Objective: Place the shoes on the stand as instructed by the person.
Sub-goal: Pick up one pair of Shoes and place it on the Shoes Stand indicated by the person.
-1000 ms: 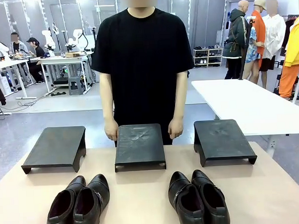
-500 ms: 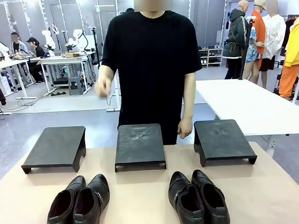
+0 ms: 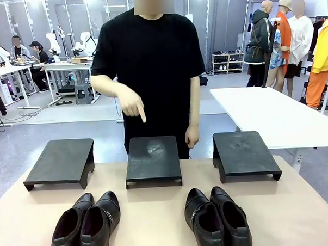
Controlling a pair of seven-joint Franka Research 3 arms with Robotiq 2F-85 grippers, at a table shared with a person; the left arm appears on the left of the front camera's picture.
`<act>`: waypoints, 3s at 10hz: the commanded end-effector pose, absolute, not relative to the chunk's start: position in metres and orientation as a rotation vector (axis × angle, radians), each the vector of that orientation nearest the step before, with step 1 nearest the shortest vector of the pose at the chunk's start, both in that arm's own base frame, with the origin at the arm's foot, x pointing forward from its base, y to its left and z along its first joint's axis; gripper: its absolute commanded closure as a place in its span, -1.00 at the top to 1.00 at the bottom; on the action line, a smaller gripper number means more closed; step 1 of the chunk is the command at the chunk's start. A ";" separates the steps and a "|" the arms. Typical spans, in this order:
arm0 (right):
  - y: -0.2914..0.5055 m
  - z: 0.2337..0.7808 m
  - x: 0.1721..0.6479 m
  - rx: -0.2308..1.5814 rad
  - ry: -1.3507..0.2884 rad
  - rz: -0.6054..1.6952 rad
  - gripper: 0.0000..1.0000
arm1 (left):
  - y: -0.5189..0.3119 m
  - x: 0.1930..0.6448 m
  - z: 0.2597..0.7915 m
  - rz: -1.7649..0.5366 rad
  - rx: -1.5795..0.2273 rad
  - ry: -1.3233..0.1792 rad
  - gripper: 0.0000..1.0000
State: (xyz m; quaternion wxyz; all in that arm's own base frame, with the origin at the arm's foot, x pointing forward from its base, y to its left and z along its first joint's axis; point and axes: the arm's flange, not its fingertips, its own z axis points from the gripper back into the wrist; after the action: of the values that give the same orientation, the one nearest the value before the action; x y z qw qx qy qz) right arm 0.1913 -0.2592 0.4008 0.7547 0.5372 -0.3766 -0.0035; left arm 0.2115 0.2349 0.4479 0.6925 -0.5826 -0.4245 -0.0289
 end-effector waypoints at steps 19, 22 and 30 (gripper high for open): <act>-0.261 0.402 0.192 1.169 -0.847 0.009 1.00 | 0.238 0.213 0.449 -0.088 -1.307 -0.971 1.00; -0.261 0.402 0.192 1.169 -0.847 0.009 1.00 | 0.219 0.220 0.459 -0.087 -1.261 -0.894 1.00; -0.261 0.402 0.192 1.169 -0.847 0.009 1.00 | 0.012 0.291 0.510 -0.429 -0.912 -0.475 1.00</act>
State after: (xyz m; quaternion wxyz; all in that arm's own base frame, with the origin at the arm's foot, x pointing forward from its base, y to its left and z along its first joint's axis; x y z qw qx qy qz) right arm 0.1922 -0.2606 0.4013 0.7557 0.5363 -0.3758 -0.0020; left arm 0.2940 0.0313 0.5288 0.8233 -0.4660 -0.2514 -0.2043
